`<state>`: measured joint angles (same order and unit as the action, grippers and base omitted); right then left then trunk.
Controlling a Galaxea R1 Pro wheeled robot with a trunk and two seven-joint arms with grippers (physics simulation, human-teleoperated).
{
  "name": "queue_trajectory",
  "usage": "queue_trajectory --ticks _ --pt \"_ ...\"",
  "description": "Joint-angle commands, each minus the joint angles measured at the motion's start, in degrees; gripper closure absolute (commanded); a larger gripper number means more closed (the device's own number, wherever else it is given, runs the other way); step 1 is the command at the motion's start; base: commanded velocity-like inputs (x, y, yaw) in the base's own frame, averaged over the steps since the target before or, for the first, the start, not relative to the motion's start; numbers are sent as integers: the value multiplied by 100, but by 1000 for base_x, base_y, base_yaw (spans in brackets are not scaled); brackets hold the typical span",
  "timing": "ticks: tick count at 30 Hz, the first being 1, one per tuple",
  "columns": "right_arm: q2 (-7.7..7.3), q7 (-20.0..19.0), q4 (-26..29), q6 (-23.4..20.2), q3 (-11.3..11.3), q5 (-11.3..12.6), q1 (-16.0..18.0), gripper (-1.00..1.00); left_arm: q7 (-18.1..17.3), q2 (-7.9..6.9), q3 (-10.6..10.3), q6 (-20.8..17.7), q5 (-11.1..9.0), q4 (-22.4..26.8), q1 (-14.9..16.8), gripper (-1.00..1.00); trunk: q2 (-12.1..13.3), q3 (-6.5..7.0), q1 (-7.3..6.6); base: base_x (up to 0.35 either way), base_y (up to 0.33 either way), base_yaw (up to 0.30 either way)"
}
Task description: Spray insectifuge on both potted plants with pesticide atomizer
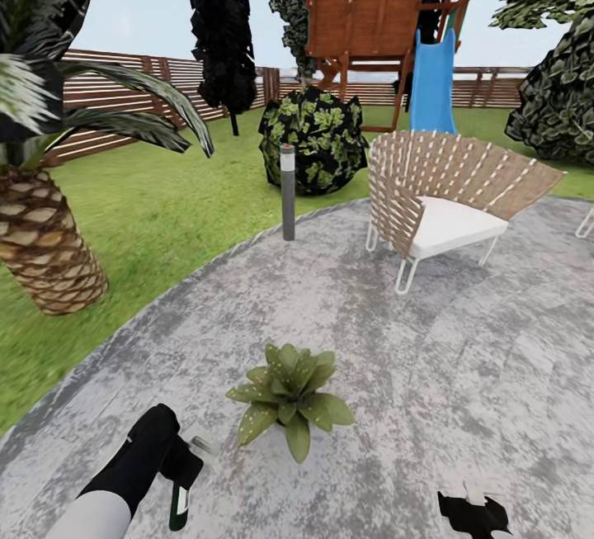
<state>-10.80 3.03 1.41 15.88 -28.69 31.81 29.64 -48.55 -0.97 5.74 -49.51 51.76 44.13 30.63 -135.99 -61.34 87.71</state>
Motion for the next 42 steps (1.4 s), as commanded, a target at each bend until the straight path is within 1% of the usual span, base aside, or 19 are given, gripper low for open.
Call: queue_trajectory --ticks 1,4,14,25,35,39,42 --pt "-1 22 8 3 -49 35 -2 -100 -46 5 18 -15 55 12 3 100 -2 -5 0 78 -291 279" --pt "-1 22 8 3 -49 35 -2 -100 -35 6 14 -15 51 15 4 100 -2 -5 0 33 -302 228" --pt "-1 22 8 3 -49 35 -2 -100 -32 5 16 -18 50 16 -5 100 -2 -5 0 -51 -310 27" --pt "-1 22 8 3 -49 35 -2 -100 -32 9 15 -24 45 16 -3 100 -2 -5 0 -12 -310 242" --pt "3 13 8 3 -49 27 -2 -100 -32 1 15 -24 50 16 -2 100 -2 -5 0 118 -309 23" --pt "8 16 8 3 -49 27 -2 -100 -30 1 -1 -27 53 14 -4 100 -2 -5 0 215 -230 219" --pt "8 16 8 3 -49 27 -2 -100 2 9 -16 -24 71 -34 -5 100 -2 -5 0 103 -67 271"
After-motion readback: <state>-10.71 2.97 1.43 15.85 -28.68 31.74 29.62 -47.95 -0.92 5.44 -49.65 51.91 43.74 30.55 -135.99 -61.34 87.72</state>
